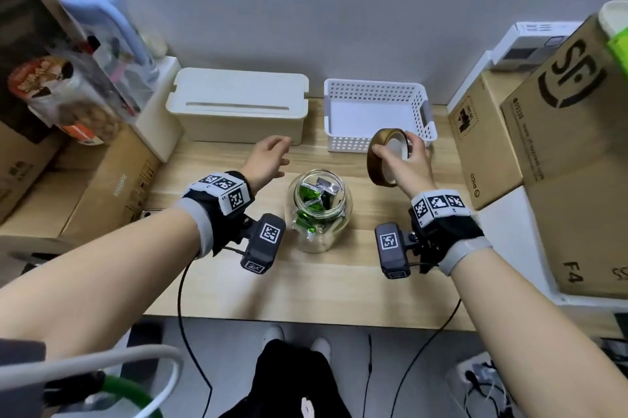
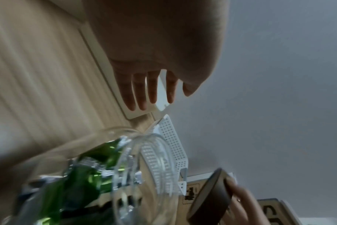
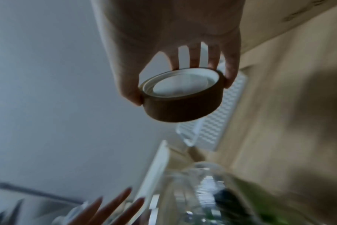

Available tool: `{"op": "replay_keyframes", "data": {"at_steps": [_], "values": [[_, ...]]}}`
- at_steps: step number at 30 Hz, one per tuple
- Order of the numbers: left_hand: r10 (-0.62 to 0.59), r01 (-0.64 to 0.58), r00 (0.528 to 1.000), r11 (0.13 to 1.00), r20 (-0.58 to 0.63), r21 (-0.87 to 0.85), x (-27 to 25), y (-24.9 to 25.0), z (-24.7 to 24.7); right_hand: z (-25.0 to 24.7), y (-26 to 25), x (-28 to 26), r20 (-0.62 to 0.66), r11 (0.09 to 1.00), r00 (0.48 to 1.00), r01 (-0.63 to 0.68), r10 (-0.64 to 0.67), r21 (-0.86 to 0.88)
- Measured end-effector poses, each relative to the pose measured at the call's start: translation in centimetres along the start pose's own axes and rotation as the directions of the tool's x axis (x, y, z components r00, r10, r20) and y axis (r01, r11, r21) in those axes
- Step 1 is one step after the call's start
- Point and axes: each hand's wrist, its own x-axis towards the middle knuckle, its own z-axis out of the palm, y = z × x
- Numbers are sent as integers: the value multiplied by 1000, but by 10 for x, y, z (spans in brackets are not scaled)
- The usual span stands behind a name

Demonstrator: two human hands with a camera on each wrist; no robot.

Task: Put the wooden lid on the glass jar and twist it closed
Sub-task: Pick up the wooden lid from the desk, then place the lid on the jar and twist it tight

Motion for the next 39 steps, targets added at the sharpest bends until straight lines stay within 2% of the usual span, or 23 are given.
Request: {"op": "replay_keyframes", "data": {"at_steps": [3,7,11,16,19,21,23,26,28,30,34,39], "values": [[42,-41,991,999,128,-17,-10,26,6,4,-30,-11,140,990,981,132,-136,38],[43,-21,954,997,298,-75,-29,52,11,15,-51,-28,281,955,913,271,-295,122],[28,16,899,995,437,-97,-37,60,10,25,-59,-39,369,934,862,284,-348,217],[38,15,901,993,432,-120,-35,62,8,30,-62,-44,414,929,838,266,-355,259],[71,-84,932,996,355,21,-35,59,11,26,-60,-42,450,953,854,156,-262,258],[147,-198,945,969,293,150,-32,55,14,23,-53,-39,445,971,877,91,-184,223],[205,-299,935,895,290,332,-27,48,16,23,-43,-34,404,979,908,30,-111,203],[190,-370,924,664,331,650,-22,35,20,25,-27,-29,344,981,939,-77,11,180],[176,-390,920,503,351,771,-24,29,24,28,-18,-28,359,982,931,-126,67,141],[166,-424,905,404,391,811,-26,24,29,30,-12,-30,397,981,912,-159,103,111],[135,-440,898,321,420,839,-25,13,36,32,-8,-32,422,981,898,-175,122,89],[178,-463,886,270,428,844,-26,6,40,32,-7,-33,414,982,901,-176,131,72]]}}
